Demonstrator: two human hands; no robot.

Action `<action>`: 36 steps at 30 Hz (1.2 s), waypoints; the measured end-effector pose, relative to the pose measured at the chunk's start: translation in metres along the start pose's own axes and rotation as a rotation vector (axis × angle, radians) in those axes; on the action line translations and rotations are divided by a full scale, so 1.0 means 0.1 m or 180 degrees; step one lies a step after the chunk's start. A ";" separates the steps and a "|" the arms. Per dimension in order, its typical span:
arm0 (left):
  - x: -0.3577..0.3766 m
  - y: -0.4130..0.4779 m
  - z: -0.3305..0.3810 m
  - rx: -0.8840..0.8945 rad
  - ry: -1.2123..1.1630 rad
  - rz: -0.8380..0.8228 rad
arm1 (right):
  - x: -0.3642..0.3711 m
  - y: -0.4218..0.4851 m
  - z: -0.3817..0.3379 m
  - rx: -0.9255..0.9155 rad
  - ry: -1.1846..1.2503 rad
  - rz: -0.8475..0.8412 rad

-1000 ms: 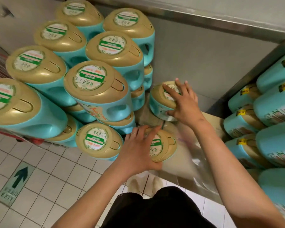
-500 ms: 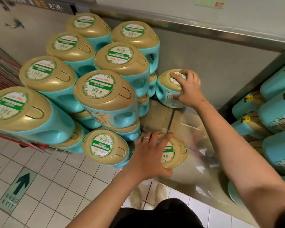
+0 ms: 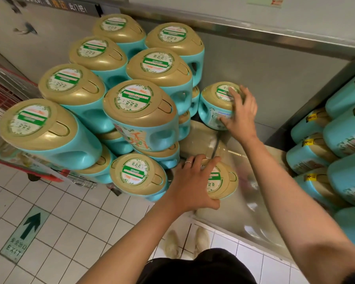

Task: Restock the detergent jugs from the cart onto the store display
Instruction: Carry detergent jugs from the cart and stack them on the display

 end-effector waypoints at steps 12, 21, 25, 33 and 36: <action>-0.63 -0.33 -0.07 0.0328 -0.0425 0.0083 | -0.52 -2.05 -0.36 0.1114 0.2498 -0.2002; -1.48 -0.93 -0.39 0.0972 -0.0378 0.0786 | -0.69 -2.14 -1.48 0.0785 0.2533 -0.1245; -1.54 -1.24 -0.88 0.0375 -0.0898 0.1645 | -0.35 -2.15 -1.73 0.1032 0.3004 -0.0960; -0.95 -1.74 -1.45 -0.1456 -0.1973 0.2339 | 0.27 -2.03 -2.01 0.1007 0.3079 -0.0716; -0.78 -1.78 -1.50 -0.1638 -0.2343 0.2389 | 0.42 -1.99 -2.06 0.0920 0.2966 -0.0793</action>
Point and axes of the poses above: each hand's wrist, its own y-axis towards the middle knuckle, its own x-axis out of the palm, z = x × y, the point moved 6 cm from there along y, towards the middle knuckle, and after that the axes turned 13 degrees about y, right-handed, at the moved point
